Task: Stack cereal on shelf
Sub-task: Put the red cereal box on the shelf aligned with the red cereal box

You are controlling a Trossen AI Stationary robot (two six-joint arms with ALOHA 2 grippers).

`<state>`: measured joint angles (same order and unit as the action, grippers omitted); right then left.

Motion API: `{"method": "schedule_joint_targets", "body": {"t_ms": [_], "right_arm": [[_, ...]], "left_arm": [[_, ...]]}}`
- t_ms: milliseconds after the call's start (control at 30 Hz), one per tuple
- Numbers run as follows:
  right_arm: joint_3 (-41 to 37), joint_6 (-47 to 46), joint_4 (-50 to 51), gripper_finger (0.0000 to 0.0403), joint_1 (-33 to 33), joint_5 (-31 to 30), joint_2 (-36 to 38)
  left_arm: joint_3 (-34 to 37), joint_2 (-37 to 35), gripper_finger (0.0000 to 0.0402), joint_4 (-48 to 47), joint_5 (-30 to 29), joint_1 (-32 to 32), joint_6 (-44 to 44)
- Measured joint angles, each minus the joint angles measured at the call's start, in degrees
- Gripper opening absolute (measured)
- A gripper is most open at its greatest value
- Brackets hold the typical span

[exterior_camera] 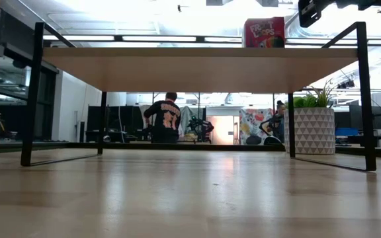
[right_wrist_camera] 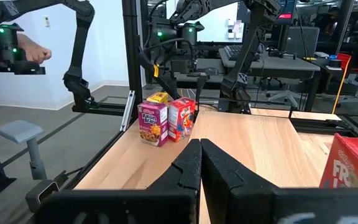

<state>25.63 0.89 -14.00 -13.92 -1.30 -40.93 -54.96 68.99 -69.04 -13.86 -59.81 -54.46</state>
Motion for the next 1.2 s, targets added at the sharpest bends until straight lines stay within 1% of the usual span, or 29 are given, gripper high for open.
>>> {"method": "schedule_joint_targets", "body": {"t_ms": [167, 267, 367, 467, 567, 667, 833, 1067, 1200], "right_arm": [[0.0, 0.0, 0.0, 0.0000, 0.0, 0.0, 0.0], [0.0, 0.0, 0.0, 0.0000, 0.0, 0.0, 0.0], [0.0, 0.0, 0.0, 0.0000, 0.0, 0.0, 0.0], [0.0, 0.0, 0.3, 0.0000, 0.0, 0.0, 0.0], [0.0, 0.0, 0.5, 0.0000, 0.0, 0.0, 0.0], [0.0, 0.0, 0.5, 0.0000, 0.0, 0.0, 0.0], [0.0, -0.9, 0.5, 0.0000, 0.0, 0.0, 0.0], [0.0, -0.9, 0.5, 0.0000, 0.0, 0.0, 0.0], [0.0, -0.9, 0.5, 0.0000, 0.0, 0.0, 0.0]], "left_arm": [[0.0, 0.0, 0.0303, 1.4, -0.1, 0.0, -1.0], [0.0, 0.5, 0.0303, 2.4, -1.1, 0.0, -0.9], [0.0, 2.4, 0.0303, 2.5, -2.1, 0.0, 0.4], [0.0, 4.9, 0.0303, 2.5, -0.5, 0.0, 3.5], [0.0, 7.0, 0.0303, 2.5, 0.0, 0.0, 4.2], [0.0, 8.7, 0.0303, 2.5, 0.1, 0.0, 3.4], [0.0, 10.5, 0.0303, 2.5, 1.3, 0.2, -0.8], [0.0, 10.9, 0.0302, 2.5, 1.3, 2.0, -2.5], [0.0, 10.9, 0.0286, 2.5, 2.6, 3.3, -2.4]]}}
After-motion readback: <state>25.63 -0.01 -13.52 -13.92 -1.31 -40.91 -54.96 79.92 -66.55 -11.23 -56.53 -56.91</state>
